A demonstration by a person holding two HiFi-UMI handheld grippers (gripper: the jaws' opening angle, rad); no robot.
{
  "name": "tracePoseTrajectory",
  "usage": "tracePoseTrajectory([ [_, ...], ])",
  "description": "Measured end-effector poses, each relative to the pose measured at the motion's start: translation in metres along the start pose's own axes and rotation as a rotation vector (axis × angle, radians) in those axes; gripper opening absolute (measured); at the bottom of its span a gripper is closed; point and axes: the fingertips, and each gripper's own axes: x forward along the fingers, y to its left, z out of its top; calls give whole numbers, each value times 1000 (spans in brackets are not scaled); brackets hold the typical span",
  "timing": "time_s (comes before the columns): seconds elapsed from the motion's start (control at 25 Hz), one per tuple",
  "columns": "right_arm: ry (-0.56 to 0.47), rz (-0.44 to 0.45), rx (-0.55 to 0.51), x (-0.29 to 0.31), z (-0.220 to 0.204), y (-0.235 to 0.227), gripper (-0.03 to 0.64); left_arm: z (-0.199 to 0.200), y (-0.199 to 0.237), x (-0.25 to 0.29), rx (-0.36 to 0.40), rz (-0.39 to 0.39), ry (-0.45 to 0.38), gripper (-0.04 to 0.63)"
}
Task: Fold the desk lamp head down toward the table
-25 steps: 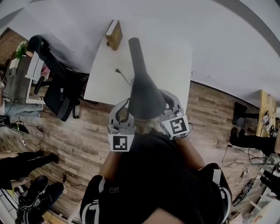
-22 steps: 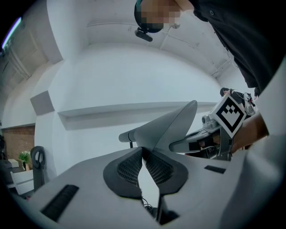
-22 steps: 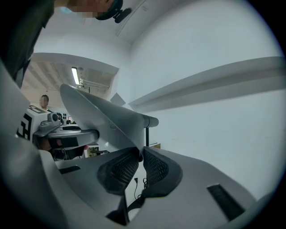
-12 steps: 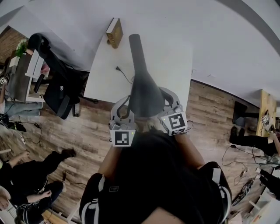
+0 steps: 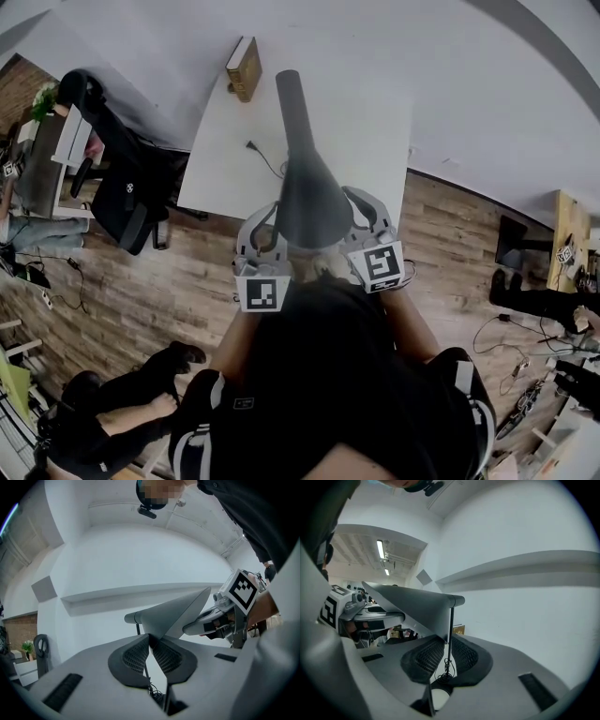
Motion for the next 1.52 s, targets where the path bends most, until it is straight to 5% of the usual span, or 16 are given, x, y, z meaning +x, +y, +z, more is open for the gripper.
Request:
tracePoseTrajectory([
  [0.24,24,41,-170,-17,3,1,143,-1,-2,1,-20,7,-8,44],
  [0.4,43,73,-357,-29,10,9,164,3,0,0,-216,77,-74,44],
  [0.56,16,92,-441,-32,28,18,174,0,-3,1,3,-8,2,44],
  [1.2,-4,105,-597,-22,37,31,121,-4,-1,1,1,-36,-10,46],
  [1.4,0,103,-612,-22,34,32,120,-3,-5,1,-29,-105,-13,54],
  [1.52,1,103,-612,-21,33,31,120,-2,-10,-1,-15,-186,-3,117],
])
